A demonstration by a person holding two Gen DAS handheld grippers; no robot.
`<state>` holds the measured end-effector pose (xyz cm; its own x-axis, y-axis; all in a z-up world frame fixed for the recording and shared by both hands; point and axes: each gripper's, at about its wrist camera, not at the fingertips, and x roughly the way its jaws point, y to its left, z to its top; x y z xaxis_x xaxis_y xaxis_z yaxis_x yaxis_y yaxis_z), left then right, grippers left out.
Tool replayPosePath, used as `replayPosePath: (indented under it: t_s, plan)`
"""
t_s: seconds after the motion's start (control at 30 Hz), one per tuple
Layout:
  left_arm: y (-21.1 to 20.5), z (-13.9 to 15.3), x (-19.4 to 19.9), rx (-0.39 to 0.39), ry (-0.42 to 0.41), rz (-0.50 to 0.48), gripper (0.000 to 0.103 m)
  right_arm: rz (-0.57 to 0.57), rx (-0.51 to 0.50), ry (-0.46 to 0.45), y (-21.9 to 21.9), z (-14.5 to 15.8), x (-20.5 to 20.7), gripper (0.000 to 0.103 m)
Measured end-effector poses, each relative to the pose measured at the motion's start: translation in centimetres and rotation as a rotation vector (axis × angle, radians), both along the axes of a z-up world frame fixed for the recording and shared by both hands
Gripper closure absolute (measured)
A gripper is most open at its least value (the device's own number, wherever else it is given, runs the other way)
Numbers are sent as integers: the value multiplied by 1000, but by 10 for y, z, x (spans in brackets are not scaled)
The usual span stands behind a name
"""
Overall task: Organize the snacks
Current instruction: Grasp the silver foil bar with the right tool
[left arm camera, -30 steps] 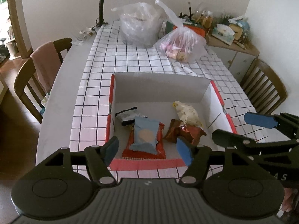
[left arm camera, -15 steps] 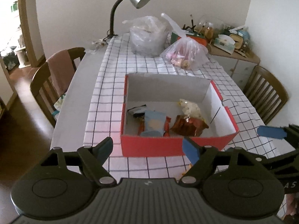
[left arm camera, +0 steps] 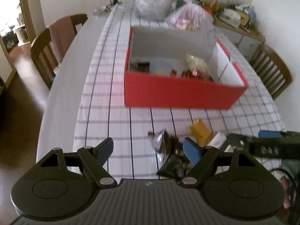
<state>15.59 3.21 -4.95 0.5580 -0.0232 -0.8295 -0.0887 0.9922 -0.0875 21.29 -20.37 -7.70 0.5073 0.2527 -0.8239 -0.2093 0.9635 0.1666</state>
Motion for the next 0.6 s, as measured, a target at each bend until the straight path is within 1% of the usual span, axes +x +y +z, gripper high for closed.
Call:
replayPosePath:
  t_s: [0.17,0.33,0.4,0.47,0.53,0.6]
  plan:
    - [-1,-16,-11,14,25,-3,22,-58,-17,77,7,-29,7,3]
    - [0,-25,-16,29,42,-17,22,-92,-37,111,14,-46,14,3]
    - [-3,-28,-18,32,45,-41,22,-106,-46,122,17,-51,17,4]
    - [-8,-31,-19,44,45,-81,22,-118,-48,136,20,-56,21,7]
    - [-12,-35,-18,54,52,-119,22,-135,-39,136,22,-58,23,7]
    - [-17,-38,-17,63,56,-151,22,-132,-54,141,26,-61,25,8]
